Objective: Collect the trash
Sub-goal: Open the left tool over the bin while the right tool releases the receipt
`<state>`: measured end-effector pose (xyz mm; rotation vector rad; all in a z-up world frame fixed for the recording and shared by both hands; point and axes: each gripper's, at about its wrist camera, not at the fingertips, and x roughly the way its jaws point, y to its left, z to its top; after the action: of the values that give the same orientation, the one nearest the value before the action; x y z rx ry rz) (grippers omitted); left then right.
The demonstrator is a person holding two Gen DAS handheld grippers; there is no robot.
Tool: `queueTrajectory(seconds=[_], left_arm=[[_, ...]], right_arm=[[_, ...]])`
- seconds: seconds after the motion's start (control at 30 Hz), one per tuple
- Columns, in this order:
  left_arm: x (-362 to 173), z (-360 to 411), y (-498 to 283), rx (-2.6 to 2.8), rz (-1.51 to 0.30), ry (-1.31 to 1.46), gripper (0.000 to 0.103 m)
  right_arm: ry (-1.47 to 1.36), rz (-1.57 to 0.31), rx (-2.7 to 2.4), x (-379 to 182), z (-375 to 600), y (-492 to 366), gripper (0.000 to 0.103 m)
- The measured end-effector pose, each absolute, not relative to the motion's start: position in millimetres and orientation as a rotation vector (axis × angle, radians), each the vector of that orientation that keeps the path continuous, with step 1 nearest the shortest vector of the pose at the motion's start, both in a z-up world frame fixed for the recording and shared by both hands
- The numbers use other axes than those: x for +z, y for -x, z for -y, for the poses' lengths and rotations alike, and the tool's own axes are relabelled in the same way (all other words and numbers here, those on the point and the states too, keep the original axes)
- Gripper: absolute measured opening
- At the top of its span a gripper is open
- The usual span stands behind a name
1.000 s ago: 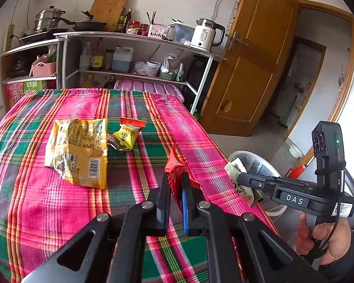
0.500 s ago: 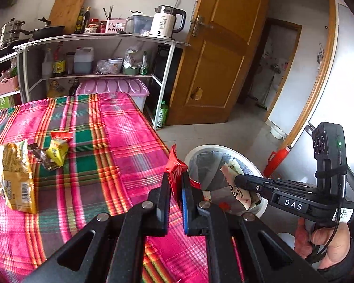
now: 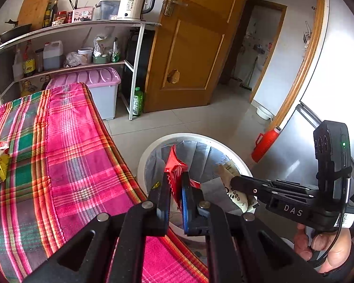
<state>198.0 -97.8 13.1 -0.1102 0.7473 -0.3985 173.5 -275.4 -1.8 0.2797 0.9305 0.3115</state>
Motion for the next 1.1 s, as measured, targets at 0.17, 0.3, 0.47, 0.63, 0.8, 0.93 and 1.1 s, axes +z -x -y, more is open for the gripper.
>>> queueTrajectory(seconds=[0.17,0.3,0.47,0.63,0.8,0.93,1.1], left_arm=[[3,107,-206,-0.413,-0.776,0.107,0.008],[-5,113,-211,-0.419,-0.803,0.107,0.009],[-7,114,-213,-0.424,-0.810,0.108,0.011],[-3,109,-209,-0.423,-0.799,0.118,0.020],[3,99,-202,-0.414,-0.779,0.131,0.020],[9,93,-192,-0.409,-0.759,0.130,0.020],[16,80,-181,-0.391,-0.740,0.143,0.020]], right_arm=[[-0.291,-0.947,0.298,-9,283,-178,0.009],[-0.285,-0.962,0.277,-15,286,-182,0.020],[-0.292,-0.963,0.271,-16,288,-182,0.024],[-0.296,-0.950,0.262,-11,289,-178,0.025],[-0.277,-0.925,0.264,-1,285,-172,0.025],[-0.258,-0.911,0.272,8,278,-166,0.025],[-0.232,-0.887,0.285,21,267,-160,0.025]])
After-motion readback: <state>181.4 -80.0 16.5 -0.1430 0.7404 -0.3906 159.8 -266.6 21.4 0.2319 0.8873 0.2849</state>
